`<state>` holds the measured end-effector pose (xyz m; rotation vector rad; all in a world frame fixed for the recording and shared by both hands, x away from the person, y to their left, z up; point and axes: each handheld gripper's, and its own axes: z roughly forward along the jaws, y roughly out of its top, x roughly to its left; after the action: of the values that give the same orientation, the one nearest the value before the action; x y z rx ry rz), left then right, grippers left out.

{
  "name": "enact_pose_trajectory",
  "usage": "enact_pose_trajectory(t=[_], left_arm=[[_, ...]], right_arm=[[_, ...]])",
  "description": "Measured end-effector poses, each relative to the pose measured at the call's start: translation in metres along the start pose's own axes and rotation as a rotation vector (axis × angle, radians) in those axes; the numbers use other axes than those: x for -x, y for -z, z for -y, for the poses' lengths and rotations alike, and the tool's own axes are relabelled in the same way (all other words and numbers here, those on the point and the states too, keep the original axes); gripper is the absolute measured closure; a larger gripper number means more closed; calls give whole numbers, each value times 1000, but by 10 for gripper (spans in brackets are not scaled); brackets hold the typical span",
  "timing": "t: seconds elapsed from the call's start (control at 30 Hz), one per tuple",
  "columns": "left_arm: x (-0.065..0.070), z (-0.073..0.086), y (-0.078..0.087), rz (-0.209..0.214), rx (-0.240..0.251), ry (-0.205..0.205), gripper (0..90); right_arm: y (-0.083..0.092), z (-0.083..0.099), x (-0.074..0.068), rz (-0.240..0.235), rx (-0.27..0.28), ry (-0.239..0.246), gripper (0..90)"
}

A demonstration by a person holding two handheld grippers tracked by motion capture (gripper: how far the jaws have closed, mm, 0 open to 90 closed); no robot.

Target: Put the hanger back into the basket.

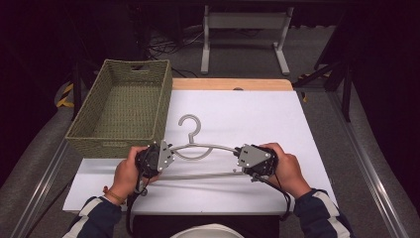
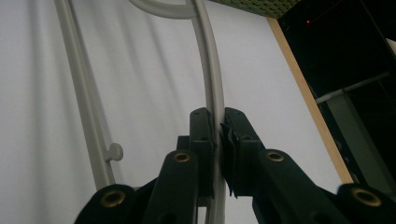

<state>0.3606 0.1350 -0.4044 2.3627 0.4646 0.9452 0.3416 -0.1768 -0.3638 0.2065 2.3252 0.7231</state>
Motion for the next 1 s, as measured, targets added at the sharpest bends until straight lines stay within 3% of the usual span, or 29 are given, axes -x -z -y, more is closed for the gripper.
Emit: enact_pose_trajectory(t=[0.07,0.17,0.27,0.4,0.47,0.5,0.57,0.63,0.73,0.77,0.83,1.0], left_arm=[[0,-1,-1,10,-10,-15,769],[1,-2,-2,-9,-33,-29,781],[0,-2,-1,-12,-24,-26,787],[-2,-4,2,10,-4,-21,797],[-3,-6,5,35,-1,-7,804],[-4,-6,6,41,9,-4,811],[-6,-7,7,59,16,5,815],[-9,-7,10,80,37,47,818],[-16,-5,14,78,61,79,819],[-17,-4,15,81,69,97,819],[-21,-3,18,86,90,120,819],[-30,-2,24,105,140,182,819]], right_arm=[[1,-1,0,1,0,0,830],[1,-2,0,1,5,0,827],[4,-1,4,5,49,-33,814],[7,-1,5,25,70,-38,799],[11,0,8,67,99,-62,755],[14,0,10,96,110,-74,689],[20,3,13,131,135,-94,673],[28,8,18,169,167,-138,571],[39,18,26,210,217,-203,491],[46,26,29,235,241,-246,469],[54,38,34,234,275,-294,437],[62,67,35,281,277,-384,369]])
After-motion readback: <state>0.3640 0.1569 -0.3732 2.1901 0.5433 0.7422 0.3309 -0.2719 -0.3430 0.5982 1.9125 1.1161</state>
